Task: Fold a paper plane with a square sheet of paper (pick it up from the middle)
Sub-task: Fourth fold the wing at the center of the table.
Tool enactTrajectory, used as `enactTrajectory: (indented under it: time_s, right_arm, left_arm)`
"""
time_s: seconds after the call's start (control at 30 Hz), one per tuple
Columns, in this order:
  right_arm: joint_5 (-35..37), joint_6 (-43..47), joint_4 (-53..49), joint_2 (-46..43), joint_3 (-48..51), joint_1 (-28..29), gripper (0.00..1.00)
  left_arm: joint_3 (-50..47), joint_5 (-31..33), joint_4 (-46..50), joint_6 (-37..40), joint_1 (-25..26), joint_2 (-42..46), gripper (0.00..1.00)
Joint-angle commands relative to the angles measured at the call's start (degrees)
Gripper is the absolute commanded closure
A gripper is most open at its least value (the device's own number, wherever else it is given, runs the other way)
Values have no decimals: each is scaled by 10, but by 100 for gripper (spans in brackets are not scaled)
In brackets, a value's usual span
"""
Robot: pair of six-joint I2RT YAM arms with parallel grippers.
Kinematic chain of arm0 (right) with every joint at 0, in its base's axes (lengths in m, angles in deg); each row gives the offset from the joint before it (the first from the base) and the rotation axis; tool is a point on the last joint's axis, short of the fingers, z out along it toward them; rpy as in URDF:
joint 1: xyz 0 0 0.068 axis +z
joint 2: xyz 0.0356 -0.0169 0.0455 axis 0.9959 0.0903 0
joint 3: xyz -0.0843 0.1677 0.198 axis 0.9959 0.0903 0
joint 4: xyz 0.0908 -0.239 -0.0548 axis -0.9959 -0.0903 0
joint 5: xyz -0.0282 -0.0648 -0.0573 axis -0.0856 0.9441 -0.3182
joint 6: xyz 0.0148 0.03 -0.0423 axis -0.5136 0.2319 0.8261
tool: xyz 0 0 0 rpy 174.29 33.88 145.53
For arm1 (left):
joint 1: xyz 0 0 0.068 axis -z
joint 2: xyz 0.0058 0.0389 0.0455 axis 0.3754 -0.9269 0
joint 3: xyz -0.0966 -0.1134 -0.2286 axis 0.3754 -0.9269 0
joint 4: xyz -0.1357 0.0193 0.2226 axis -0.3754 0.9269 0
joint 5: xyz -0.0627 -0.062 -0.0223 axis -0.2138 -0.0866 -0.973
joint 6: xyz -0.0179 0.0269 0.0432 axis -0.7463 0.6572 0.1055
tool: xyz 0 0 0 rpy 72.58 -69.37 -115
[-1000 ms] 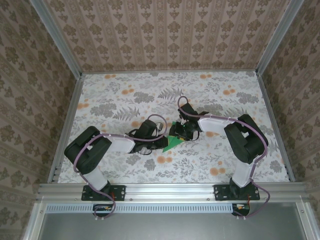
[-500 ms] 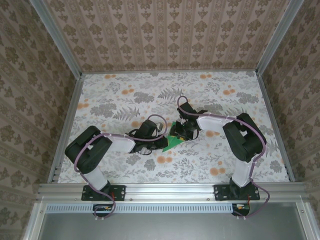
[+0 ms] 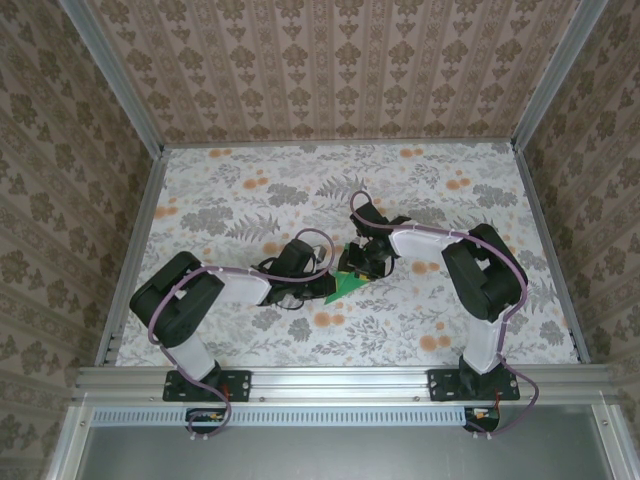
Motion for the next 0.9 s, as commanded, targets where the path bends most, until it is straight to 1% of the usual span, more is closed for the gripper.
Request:
enactTrajectory:
  time_s: [0.0,0.53,0.87]
  right_arm:
    - [109,14,-69,95,49,1,51]
    - [102,12,-66,115,44,3,50]
    - [93,10,-65,114,44,3,49]
  left_arm:
    - [7,-3,10,5,-6,19,91]
    - [27,-8,-24,-2,-6,-6,90]
    - [36,9,-1,-8,-6,-25,91]
